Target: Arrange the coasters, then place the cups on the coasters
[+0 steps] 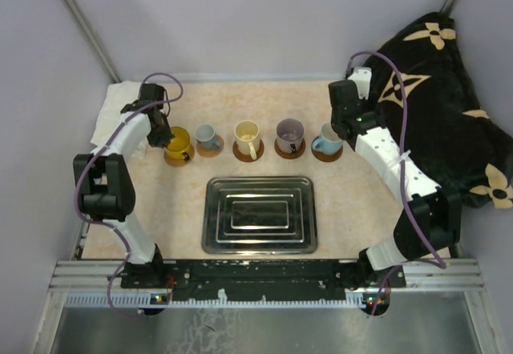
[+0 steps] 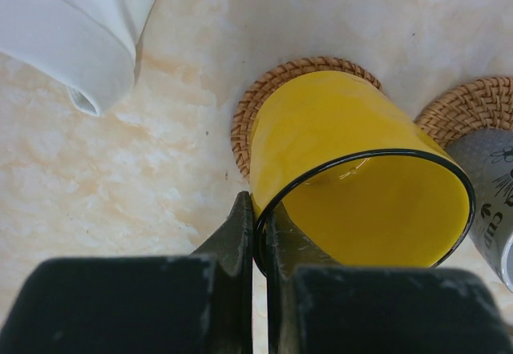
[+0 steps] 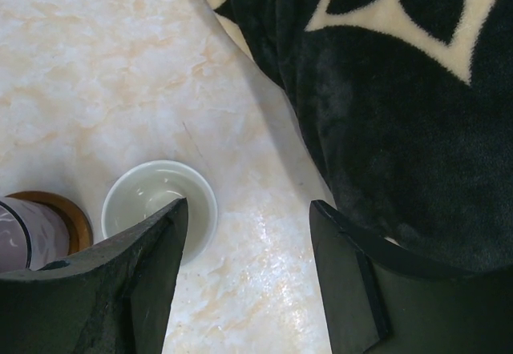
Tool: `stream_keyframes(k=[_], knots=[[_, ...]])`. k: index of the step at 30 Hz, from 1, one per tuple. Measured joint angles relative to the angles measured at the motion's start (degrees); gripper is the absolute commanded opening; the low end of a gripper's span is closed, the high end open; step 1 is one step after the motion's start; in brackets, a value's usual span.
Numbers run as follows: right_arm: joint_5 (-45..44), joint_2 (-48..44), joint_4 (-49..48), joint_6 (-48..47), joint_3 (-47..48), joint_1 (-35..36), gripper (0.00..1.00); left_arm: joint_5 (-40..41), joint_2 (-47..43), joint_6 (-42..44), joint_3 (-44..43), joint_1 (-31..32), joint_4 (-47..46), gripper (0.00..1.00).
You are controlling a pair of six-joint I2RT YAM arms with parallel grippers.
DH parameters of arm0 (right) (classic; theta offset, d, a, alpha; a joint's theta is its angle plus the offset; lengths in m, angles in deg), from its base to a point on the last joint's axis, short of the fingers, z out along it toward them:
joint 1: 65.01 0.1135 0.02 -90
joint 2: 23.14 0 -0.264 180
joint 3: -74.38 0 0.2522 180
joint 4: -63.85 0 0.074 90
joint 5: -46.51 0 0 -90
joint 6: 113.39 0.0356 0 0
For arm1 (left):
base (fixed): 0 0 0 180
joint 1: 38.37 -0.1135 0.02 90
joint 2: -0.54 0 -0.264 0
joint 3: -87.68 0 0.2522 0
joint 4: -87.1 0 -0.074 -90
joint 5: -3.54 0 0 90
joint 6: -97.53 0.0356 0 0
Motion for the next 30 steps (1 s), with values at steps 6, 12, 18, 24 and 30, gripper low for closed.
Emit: stream_keyframes(k=[6, 12, 18, 24, 30], knots=[[0.04, 0.61, 0.90, 0.37, 0.00, 0.00, 0.63, -2.05, 1.73, 2.62, -2.14, -1.38, -0.39, 0.00], [0.00, 0.94, 1.05, 0.46, 0.00, 0.00, 0.63, -3.50, 2.27, 3.91, -2.82, -1.99, 0.94, 0.00], [0.13, 1.44, 1.14, 0.87, 0.00, 0.00, 0.63, -5.22, 2.27, 4.17, -2.80, -2.08, 2.47, 0.00], [0.35, 2.12, 1.33, 0.90, 0.00, 0.00, 0.63, -4.63, 2.27, 3.76, -2.80, -2.19, 3.85, 0.01], [0.39, 2.16, 1.73, 0.90, 0.00, 0.00, 0.63, -3.48, 2.27, 3.32, -2.78, -2.49, 4.70, 0.52]])
